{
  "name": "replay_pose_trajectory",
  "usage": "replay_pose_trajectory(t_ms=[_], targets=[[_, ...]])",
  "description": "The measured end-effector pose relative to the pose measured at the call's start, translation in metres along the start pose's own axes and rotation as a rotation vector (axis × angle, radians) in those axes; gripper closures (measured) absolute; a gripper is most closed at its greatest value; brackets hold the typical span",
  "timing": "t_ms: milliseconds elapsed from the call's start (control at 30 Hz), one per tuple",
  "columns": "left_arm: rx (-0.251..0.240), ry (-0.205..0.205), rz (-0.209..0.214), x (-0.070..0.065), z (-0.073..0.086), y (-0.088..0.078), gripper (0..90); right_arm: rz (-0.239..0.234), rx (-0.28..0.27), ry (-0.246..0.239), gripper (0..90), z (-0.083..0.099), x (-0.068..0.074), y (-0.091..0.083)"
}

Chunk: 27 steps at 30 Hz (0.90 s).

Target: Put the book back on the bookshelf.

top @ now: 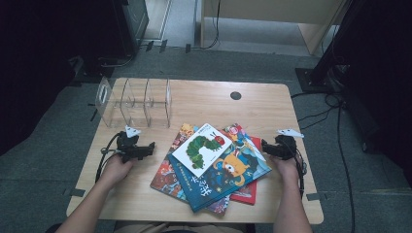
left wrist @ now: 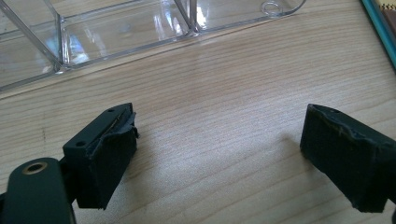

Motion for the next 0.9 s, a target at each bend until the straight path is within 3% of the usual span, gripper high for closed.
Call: replay_pose_trajectory(t_ms=[167,433,467,500,667,700,767,833,867,900], targets=[[0.001,0.008,0.004,0.000,-0.001,0.001,11.4,0.000,-0.013,0.002,30.1,-0.001,0.000,-0.001],[-0.006,0.019,0.018,0.000,-0.002,0.000,13.9,-0.012,-0.020,-0.006,37.1,-0.001,0.002,-0.001],[-0.006,0.032,0.017,-0.001,-0.001,0.000,13.9,-0.018,-0.018,-0.007,38.5,-0.001,0.003,-0.001],[-0.005,0.038,0.020,-0.001,-0.001,0.000,13.8,-0.036,-0.014,-0.003,47.1,-0.001,0.006,-0.003],[0.034,0.050,0.030,-0.002,-0.003,-0.001,13.8,-0.064,0.028,0.000,49.9,-0.003,0.007,-0.006],[0.058,0.066,0.027,-0.002,-0.004,-0.002,13.7,-0.091,0.049,0.012,50.6,-0.005,0.007,-0.007],[0.060,0.098,0.017,-0.005,-0.005,-0.002,13.7,-0.100,0.044,0.011,52.1,-0.006,0.008,-0.008],[0.071,0.077,0.055,-0.006,-0.005,-0.002,13.2,-0.107,0.035,-0.010,53.3,-0.007,0.010,-0.010],[0.071,0.077,0.055,-0.006,-0.005,-0.002,13.4,-0.111,0.034,-0.015,53.3,-0.007,0.011,-0.011],[0.068,0.063,0.097,-0.006,-0.006,-0.003,13.9,-0.112,0.034,-0.020,53.1,-0.009,0.012,-0.012]])
Point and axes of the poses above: each handheld gripper's, and its own axes: y roughly forward along the jaws, z roughly out of its underside, x roughly to its left, the point moved 6 cm from there along y, roughly forward along the jaws, and after that the axes turned 15 degrees about x, right-handed, at the moved point
